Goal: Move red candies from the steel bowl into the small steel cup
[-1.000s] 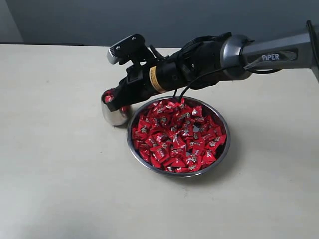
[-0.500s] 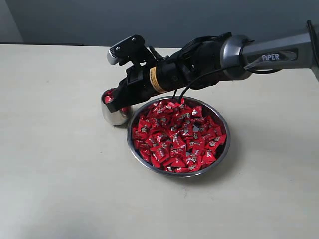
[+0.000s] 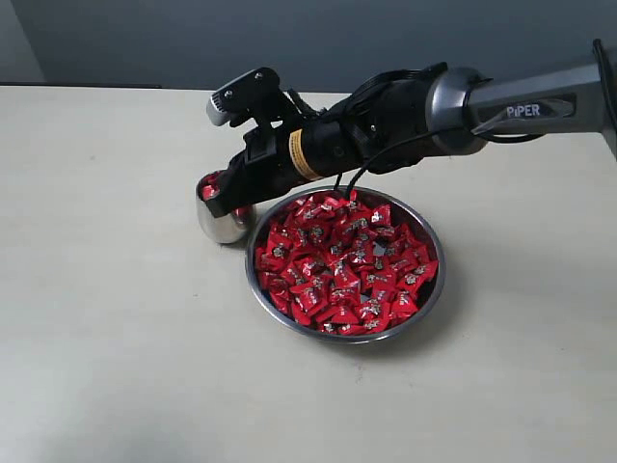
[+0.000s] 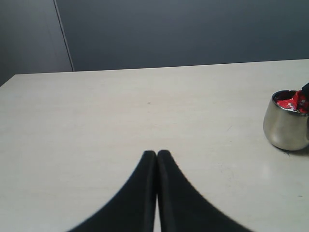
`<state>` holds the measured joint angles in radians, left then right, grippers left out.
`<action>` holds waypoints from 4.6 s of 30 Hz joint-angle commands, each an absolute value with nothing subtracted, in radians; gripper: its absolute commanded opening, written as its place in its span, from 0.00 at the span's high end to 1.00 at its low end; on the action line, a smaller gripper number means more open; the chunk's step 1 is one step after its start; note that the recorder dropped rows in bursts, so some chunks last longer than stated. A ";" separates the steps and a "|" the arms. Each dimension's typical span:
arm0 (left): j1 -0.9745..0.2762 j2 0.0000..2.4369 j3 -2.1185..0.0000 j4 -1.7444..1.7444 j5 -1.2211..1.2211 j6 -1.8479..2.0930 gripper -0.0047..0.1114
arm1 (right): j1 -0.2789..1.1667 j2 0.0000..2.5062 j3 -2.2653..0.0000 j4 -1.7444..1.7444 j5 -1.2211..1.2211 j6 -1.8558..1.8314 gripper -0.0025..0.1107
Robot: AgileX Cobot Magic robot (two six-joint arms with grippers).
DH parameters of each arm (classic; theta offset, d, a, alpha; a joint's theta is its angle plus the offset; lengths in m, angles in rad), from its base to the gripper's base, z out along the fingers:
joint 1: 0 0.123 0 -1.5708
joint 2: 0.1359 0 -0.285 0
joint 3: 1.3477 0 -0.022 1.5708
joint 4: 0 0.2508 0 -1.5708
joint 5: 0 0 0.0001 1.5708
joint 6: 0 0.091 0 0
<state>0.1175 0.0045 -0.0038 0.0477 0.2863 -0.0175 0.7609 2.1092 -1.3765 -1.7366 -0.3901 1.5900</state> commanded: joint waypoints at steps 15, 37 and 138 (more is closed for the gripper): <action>0.118 0.000 0.000 0.045 0.284 -0.019 0.96 | 0.756 2.093 -1.383 -1.725 -0.388 1.582 0.65; 0.118 0.000 0.000 0.045 0.284 -0.019 0.96 | 0.756 1.966 -1.381 -1.744 -0.347 1.623 0.65; 0.118 0.000 0.000 0.045 0.284 -0.019 0.96 | 0.758 0.952 -0.634 -1.744 0.508 1.809 0.99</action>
<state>0.1175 0.0045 -0.0038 0.0477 0.2863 -0.0175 0.7609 0.9535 -0.6378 -1.7406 0.4658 1.8072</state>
